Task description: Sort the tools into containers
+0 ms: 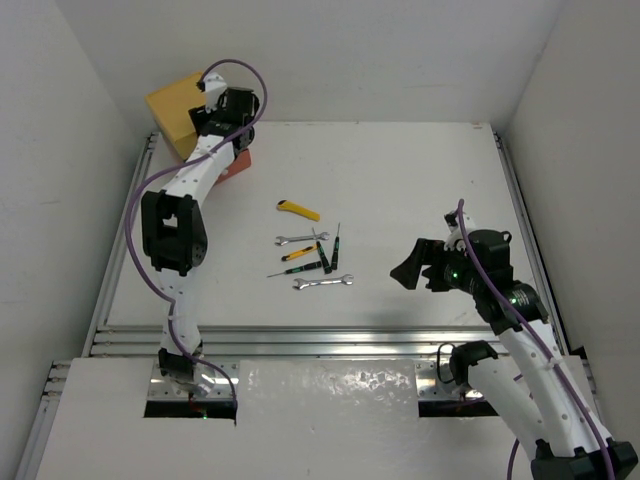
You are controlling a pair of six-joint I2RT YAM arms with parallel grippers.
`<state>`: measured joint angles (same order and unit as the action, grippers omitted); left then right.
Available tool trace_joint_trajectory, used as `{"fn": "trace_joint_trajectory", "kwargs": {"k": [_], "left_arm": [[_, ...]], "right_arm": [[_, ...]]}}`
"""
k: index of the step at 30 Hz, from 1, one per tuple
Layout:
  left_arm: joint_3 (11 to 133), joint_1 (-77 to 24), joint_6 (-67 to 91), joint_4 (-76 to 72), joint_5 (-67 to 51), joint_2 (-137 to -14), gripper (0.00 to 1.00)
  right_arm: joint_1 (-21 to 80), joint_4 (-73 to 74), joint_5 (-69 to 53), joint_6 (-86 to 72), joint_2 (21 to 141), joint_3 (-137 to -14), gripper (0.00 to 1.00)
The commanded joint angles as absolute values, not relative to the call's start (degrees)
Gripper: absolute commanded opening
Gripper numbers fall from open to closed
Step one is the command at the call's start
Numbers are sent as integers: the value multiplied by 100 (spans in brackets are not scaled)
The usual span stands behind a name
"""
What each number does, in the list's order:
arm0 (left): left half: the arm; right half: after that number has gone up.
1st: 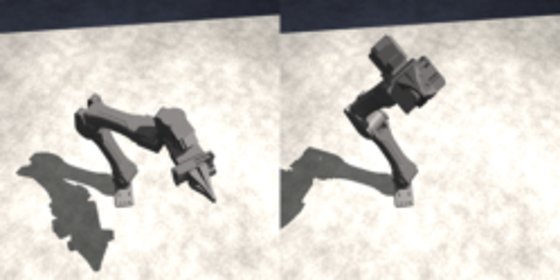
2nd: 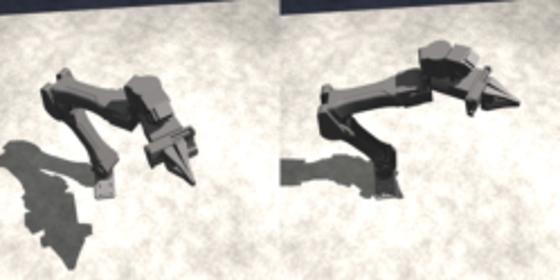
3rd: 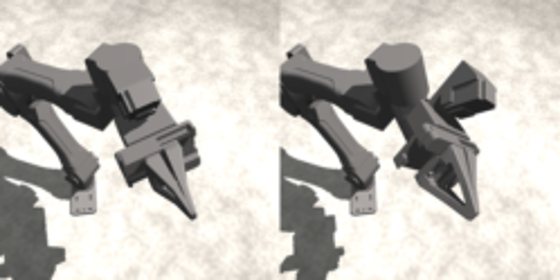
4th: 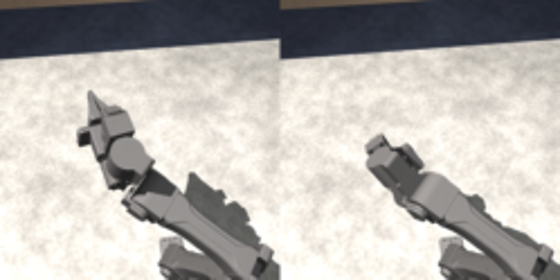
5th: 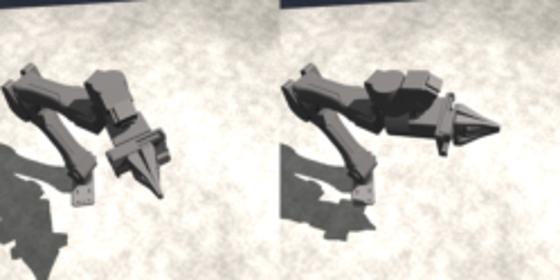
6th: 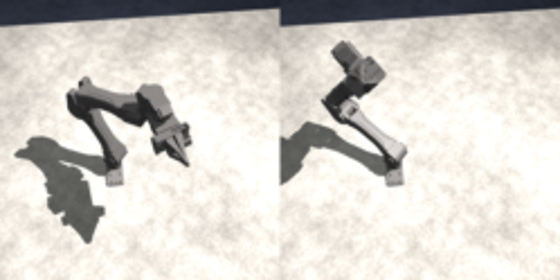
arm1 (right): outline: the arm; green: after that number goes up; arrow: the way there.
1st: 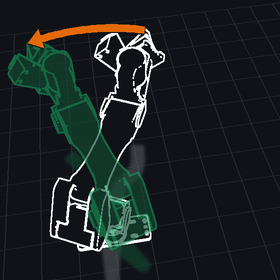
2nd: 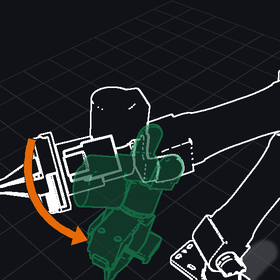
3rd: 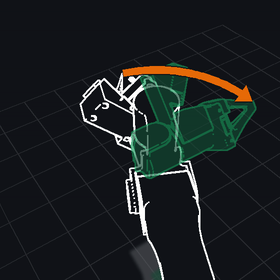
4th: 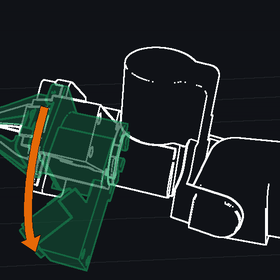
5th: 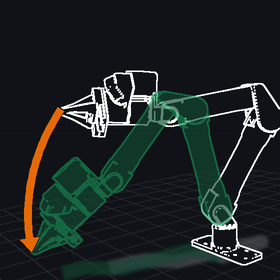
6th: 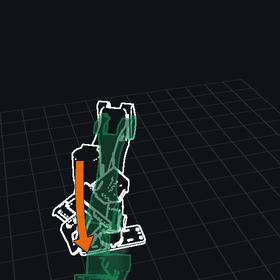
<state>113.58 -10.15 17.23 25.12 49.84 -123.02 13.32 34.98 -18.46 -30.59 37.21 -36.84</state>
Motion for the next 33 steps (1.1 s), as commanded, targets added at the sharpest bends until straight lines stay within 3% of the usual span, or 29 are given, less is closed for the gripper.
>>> {"fn": "trace_joint_trajectory", "kwargs": {"k": [1, 7, 22, 27, 30, 33], "left_arm": [[11628, -1002, 1608, 2294, 4939, -12296, 63], [11523, -1002, 1617, 2250, 4992, -12357, 55], [11364, -923, 1802, 2232, 4869, -12436, 49], [11321, -923, 1881, 2285, 4957, -12480, 58], [11294, -905, 1855, 2224, 4940, -12498, 47], [11294, -888, 1881, 2232, 4966, -12498, 43]], "right_arm": [[1362, 3322, -1934, -2997, 3718, -3797, 99], [1362, 3331, -1925, -2997, 3709, -3806, 99], [1354, 3278, -1969, -2962, 3770, -3771, 99], [1362, 3261, -1960, -2953, 3797, -3753, 99], [1362, 3261, -1943, -2944, 3797, -3762, 99], [1362, 3269, -1942, -2936, 3797, -3753, 99]]}}
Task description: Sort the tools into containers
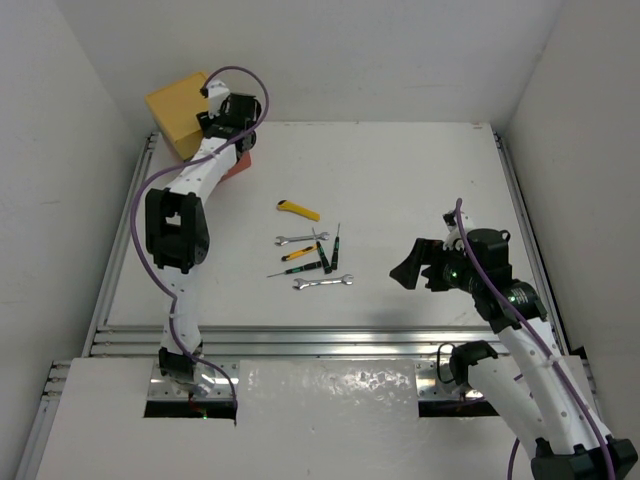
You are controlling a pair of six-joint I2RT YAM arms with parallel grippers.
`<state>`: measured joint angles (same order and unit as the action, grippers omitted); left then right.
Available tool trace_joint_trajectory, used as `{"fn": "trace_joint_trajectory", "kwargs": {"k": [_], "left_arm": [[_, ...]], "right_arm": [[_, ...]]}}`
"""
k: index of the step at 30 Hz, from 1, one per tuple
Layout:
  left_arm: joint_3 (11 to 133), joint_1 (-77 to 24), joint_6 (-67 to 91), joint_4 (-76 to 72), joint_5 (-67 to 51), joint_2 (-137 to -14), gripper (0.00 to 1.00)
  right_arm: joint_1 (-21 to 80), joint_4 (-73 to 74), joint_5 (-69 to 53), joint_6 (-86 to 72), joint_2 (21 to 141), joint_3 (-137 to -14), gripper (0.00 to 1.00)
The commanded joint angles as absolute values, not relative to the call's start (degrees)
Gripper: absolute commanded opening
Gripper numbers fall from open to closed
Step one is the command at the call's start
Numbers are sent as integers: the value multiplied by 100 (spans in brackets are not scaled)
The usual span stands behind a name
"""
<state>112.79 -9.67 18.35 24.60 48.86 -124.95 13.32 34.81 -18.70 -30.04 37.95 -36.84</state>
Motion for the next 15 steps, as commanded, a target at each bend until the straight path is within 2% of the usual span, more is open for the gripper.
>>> {"fn": "trace_joint_trajectory", "kwargs": {"k": [1, 5, 11, 15], "left_arm": [[11294, -888, 1872, 2215, 4975, -12472, 43], [11294, -879, 1811, 2171, 4983, -12384, 41], [11189, -870, 1732, 2040, 5010, -12235, 11], [10960, -870, 1705, 1811, 4922, -12103, 6]], "right_arm": [[1362, 3261, -1934, -2936, 3797, -3753, 99], [1362, 3234, -1960, -2944, 3832, -3744, 99], [1362, 3234, -1960, -2944, 3815, -3735, 99], [1354, 3269, -1951, -2936, 3797, -3762, 99]]}}
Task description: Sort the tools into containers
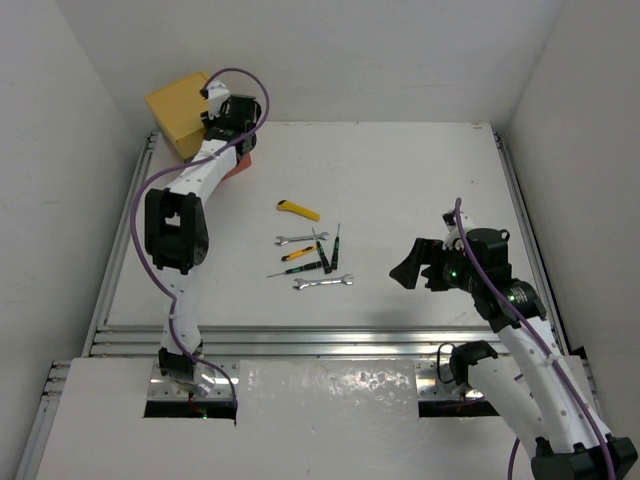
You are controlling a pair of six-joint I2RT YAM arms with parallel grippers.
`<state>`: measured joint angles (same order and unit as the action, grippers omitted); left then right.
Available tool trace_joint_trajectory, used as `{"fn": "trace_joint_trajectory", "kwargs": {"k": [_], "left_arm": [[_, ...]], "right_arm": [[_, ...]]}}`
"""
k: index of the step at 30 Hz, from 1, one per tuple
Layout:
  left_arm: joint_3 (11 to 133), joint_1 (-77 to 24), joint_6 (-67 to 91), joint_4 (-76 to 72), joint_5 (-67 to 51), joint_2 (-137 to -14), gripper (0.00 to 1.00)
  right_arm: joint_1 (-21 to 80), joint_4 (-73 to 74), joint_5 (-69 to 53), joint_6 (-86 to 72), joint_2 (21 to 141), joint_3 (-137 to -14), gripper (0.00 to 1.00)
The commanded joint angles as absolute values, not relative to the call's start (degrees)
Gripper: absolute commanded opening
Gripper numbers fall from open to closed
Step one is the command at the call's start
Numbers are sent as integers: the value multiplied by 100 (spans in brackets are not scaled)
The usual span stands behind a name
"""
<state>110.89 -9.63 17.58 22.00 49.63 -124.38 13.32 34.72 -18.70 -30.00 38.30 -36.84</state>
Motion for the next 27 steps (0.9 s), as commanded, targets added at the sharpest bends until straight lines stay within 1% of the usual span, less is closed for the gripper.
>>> {"fn": "trace_joint_trajectory", "kwargs": {"k": [1, 2, 6, 10, 13, 20, 25, 26, 27], "left_arm": [[10951, -870, 1722, 1819, 4913, -12103, 4], [10916, -879, 1723, 1828, 4852, -12094, 0], [10618, -923, 1977, 1907, 4729, -11901, 0], [9592, -1063, 2328, 1549, 4396, -11216, 0], [9169, -1264, 2460, 1477, 4368, -10908, 0], [8308, -1599, 2865, 1547, 4176, -10364, 0], [8042, -1740, 2874, 1459, 4052, -9994, 0], [8051, -1740, 2891, 1529, 4017, -9976, 8], [8051, -1758, 2909, 1564, 3912, -9958, 14]], "right_arm": [[1362, 3304, -1925, -2936, 3771, -3770, 99], [1362, 3313, -1925, -2944, 3753, -3779, 99], [1362, 3296, -1925, -2953, 3718, -3744, 99], [1362, 3278, -1986, -2988, 3718, -3727, 99], [1362, 3278, -2004, -3006, 3691, -3727, 99], [1362, 3252, -2048, -3015, 3586, -3648, 99], [1354, 3095, -2135, -3032, 3656, -3560, 99], [1362, 3059, -2179, -3041, 3691, -3525, 99], [1362, 3015, -2214, -3041, 3726, -3507, 99]]}}
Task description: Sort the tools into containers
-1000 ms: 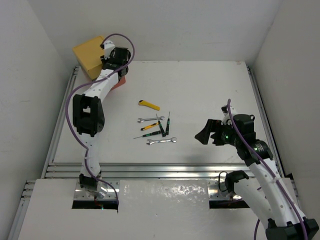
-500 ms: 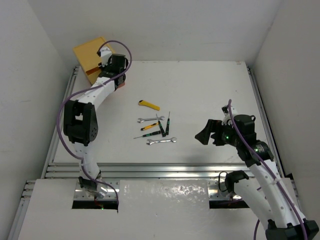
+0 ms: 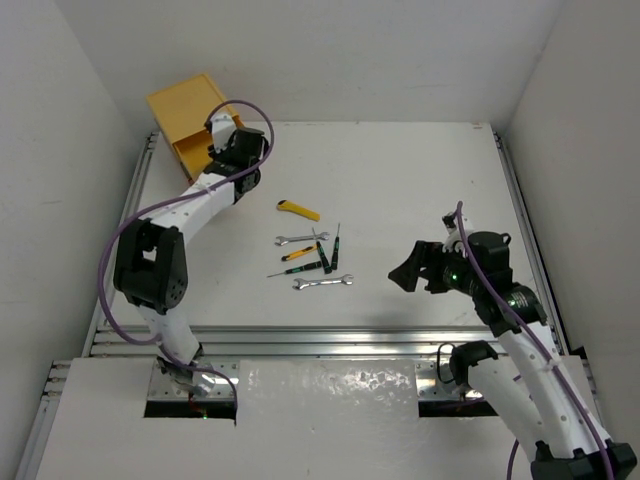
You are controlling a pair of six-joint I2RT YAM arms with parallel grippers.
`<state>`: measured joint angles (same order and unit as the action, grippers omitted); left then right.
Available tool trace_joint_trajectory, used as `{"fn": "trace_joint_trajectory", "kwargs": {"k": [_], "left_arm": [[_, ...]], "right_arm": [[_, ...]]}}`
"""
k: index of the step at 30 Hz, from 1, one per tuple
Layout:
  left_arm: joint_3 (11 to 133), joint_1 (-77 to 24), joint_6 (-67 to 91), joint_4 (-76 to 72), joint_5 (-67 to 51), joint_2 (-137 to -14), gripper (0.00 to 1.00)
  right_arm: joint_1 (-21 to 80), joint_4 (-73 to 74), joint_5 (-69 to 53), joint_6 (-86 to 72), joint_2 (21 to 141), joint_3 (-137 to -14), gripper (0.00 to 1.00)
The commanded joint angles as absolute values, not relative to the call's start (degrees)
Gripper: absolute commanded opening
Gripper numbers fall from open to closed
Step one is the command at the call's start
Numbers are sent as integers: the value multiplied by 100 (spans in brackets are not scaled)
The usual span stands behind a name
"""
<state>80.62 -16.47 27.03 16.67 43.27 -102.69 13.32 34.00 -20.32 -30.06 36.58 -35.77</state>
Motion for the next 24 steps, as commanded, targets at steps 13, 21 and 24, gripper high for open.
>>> {"fn": "trace_joint_trajectory", "kwargs": {"k": [13, 21, 24], "left_arm": [[7620, -1846, 3286, 2038, 3402, -8693, 100], [7190, -1925, 3437, 2671, 2374, -6903, 100], [6673, -1934, 3200, 2943, 2145, -6121, 100]], "right_arm": [[1713, 1415, -2446, -3129, 6132, -3672, 99], [3004, 1705, -748, -2296, 8795, -5658, 70], [3295, 1740, -799, -1470, 9727, -6763, 54]]}}
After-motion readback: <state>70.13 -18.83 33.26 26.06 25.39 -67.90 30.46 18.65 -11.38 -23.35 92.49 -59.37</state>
